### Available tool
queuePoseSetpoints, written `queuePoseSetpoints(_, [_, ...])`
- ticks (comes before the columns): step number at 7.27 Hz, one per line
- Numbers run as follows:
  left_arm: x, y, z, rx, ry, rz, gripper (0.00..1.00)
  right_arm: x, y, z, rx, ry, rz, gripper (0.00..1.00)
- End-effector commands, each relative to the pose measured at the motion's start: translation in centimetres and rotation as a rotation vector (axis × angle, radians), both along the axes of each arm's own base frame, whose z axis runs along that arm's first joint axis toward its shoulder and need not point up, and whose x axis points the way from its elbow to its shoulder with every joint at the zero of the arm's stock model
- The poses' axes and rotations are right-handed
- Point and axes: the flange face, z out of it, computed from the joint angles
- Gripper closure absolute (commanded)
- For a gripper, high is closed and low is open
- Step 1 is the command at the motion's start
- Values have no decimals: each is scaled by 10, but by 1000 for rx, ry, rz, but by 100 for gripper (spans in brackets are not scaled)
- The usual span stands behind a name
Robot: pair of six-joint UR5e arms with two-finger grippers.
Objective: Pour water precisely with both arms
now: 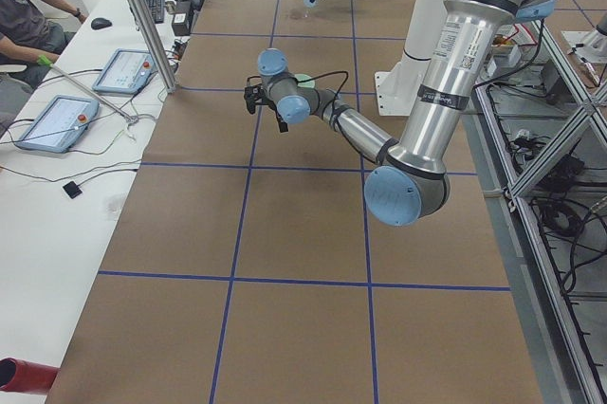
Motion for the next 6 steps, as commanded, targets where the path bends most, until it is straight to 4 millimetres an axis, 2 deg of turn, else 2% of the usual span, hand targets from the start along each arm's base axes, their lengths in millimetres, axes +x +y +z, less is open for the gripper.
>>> queuePoseSetpoints(1, [0,0,0,0,-1,0,0,-8,4,5,20,25,22,100])
queuePoseSetpoints(4, [0,0,0,0,-1,0,0,-17,4,3,5,-6,57,100])
queuePoseSetpoints(6, [0,0,0,1,0,0,0,-21,3,8,-7,-8,62,100])
